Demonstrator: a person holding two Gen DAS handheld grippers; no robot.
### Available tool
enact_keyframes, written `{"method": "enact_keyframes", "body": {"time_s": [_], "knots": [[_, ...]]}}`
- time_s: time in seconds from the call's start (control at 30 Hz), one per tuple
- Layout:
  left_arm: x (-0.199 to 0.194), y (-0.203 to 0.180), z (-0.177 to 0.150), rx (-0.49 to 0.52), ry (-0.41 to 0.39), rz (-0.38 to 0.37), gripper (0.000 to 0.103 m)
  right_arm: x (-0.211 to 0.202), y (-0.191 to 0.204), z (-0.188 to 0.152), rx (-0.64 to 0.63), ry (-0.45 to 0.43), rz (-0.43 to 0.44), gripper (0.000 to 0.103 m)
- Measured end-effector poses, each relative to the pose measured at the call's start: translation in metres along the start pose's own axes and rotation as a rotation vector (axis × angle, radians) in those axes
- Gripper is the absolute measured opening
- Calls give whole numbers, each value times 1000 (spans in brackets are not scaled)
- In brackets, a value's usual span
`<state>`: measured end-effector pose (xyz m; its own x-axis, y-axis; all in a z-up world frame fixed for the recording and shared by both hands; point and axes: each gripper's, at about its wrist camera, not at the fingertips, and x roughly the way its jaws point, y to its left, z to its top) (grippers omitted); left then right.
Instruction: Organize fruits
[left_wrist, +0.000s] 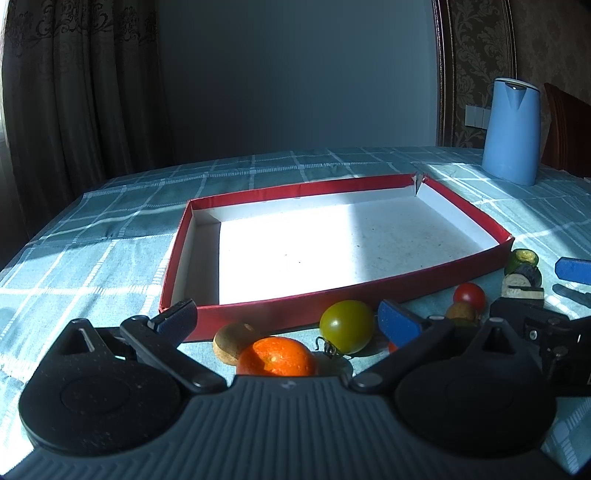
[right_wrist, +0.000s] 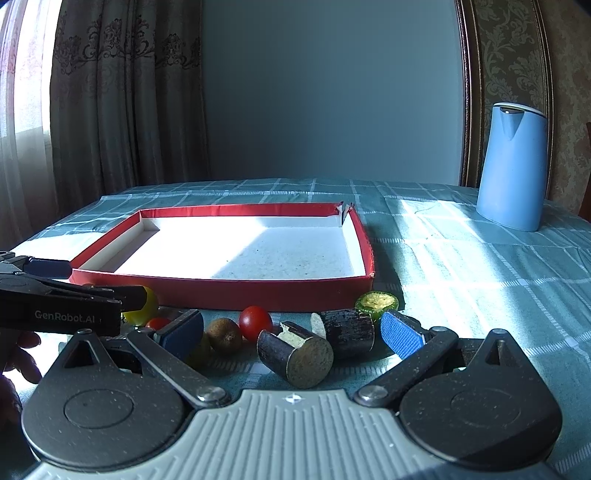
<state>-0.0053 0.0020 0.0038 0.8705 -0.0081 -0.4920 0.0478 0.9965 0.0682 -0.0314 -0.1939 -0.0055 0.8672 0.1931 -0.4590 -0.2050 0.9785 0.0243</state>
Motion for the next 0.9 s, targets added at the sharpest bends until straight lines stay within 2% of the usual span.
{"method": "enact_keyframes", "body": {"time_s": [0.7, 0.9], "knots": [[2, -1, -1, 1, -2, 2, 103, 0, -1, 0, 15, -2, -10, 103], [2, -1, -1, 1, 0, 3, 103, -3, -1, 0, 13, -25, -14, 103]]}}
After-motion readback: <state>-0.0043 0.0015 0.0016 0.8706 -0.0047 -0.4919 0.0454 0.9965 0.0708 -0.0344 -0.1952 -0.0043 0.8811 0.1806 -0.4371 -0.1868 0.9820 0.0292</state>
